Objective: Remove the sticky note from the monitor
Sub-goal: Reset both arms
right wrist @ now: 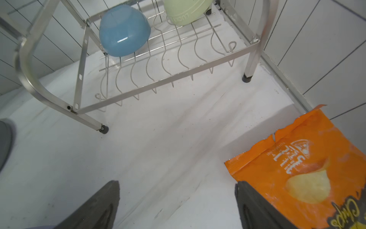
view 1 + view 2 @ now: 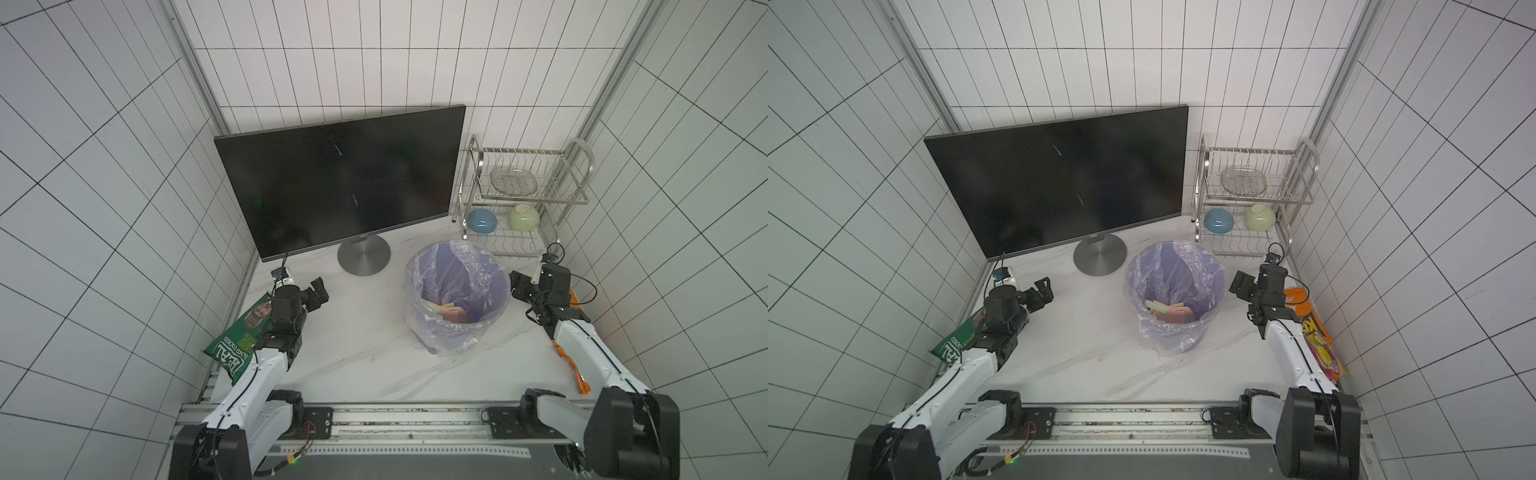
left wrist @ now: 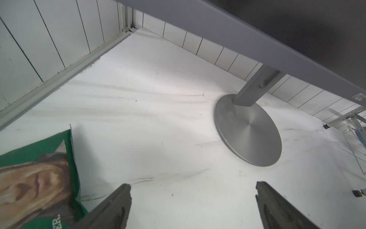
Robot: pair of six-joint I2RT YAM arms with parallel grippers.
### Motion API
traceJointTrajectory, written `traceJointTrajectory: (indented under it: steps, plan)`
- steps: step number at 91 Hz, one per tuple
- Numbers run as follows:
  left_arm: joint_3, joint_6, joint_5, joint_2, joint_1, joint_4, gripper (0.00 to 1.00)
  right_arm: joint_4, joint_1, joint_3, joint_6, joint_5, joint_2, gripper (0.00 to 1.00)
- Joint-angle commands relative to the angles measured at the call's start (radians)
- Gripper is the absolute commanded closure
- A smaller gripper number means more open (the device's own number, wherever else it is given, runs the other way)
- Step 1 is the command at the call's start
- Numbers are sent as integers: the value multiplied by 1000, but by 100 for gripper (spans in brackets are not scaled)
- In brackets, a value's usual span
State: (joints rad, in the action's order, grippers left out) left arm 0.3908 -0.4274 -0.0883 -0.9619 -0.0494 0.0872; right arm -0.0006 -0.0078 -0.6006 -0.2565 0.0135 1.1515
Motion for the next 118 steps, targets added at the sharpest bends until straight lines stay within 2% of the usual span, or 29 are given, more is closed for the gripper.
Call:
traceJointTrajectory:
  steps: [1,6,23,30,46,101,118]
  plan:
    - [18,45,57,-24,32,129,2,221,-12,33,32,7,29,3]
    - [24,79,42,-32,34,142,2,264,-12,43,51,11,46,0]
    - [-2,184,-67,-67,34,221,2,399,-13,99,122,-13,65,1]
    - [-30,183,-113,-105,34,286,2,463,-13,119,150,-24,84,1]
    - [-16,185,-114,-174,34,318,2,560,-12,149,199,-41,126,1]
    - [-50,200,-87,-170,33,377,2,582,-12,151,212,-39,158,1]
    - [-57,205,-115,-176,34,394,2,549,-16,132,233,-69,132,1]
